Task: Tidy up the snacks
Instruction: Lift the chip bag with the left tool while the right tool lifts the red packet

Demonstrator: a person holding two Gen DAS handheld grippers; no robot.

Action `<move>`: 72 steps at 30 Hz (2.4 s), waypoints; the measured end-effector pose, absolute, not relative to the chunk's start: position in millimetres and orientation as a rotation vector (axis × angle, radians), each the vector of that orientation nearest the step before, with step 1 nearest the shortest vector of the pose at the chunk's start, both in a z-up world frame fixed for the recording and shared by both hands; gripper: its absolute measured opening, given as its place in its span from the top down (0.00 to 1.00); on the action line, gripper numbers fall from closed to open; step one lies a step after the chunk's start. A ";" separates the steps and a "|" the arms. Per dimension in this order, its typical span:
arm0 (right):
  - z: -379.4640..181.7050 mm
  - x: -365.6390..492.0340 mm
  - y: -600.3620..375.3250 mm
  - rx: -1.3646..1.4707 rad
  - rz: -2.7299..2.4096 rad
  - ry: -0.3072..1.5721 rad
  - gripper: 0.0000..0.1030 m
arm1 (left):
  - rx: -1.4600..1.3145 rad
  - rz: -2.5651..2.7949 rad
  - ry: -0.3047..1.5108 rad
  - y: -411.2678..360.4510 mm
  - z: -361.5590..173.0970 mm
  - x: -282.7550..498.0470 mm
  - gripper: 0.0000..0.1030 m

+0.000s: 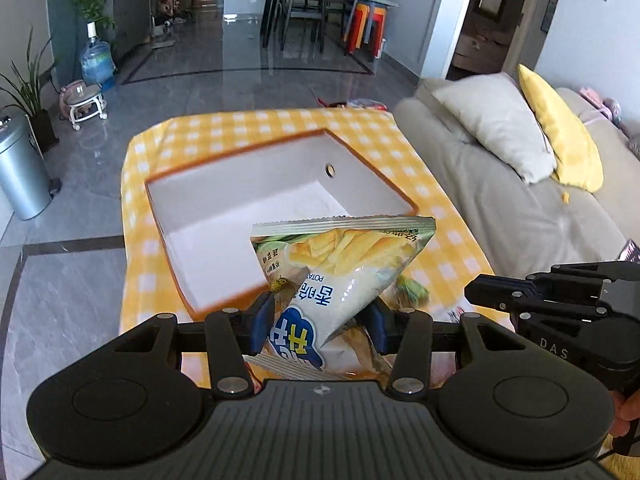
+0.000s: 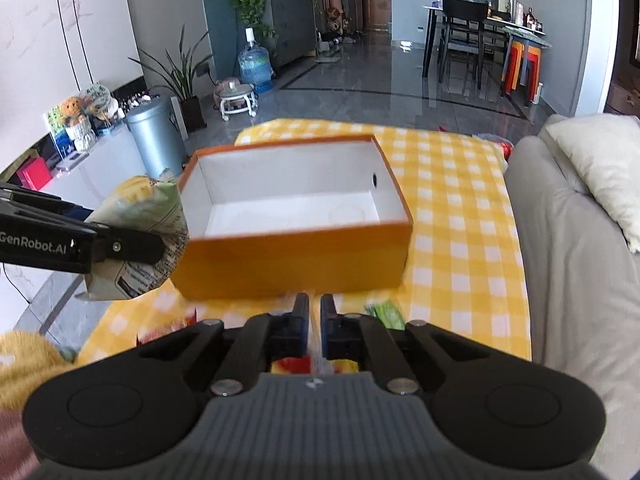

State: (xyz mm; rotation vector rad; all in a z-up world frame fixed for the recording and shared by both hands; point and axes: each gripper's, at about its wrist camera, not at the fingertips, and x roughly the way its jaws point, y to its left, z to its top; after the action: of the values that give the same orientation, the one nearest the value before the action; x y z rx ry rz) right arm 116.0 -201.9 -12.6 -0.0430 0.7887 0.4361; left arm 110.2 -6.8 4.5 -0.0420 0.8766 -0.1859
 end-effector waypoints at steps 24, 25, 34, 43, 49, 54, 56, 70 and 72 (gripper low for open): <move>-135.2 106.5 -158.4 0.127 0.390 1.368 0.24 | -0.139 -0.134 1.068 24.3 -57.1 83.4 0.47; -139.1 103.9 -154.1 0.115 0.383 1.380 0.22 | -0.141 -0.129 1.070 25.5 -58.6 82.1 0.47; -161.3 93.3 -126.8 -0.031 0.326 1.412 0.28 | -0.152 -0.091 1.065 34.8 -60.4 71.1 0.47; -164.1 92.4 -129.0 -0.011 0.315 1.412 0.34 | -0.159 -0.077 1.042 43.7 -54.8 64.9 0.47; -130.5 99.1 -141.7 0.007 0.339 1.307 0.34 | -0.137 -0.080 1.006 45.9 -40.1 65.2 0.47; -84.4 107.8 -145.9 0.003 0.361 1.179 0.34 | -0.090 -0.092 0.967 42.3 -23.5 73.5 0.47; -69.4 113.8 -142.3 -0.009 0.371 1.127 0.34 | -0.072 -0.097 0.946 40.8 -15.6 78.7 0.47; 13.3 190.2 -135.8 -0.031 0.458 0.871 0.34 | -0.040 -0.128 0.861 34.0 13.9 145.5 0.47; 14.7 210.5 -130.5 -0.024 0.471 0.861 0.34 | -0.041 -0.133 0.865 34.9 11.6 158.8 0.47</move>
State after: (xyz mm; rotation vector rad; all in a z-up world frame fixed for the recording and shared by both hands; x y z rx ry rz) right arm 210.5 -130.5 14.7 -0.0244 0.8607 0.4705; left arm 158.8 34.9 11.6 -0.0409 0.8650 -0.1333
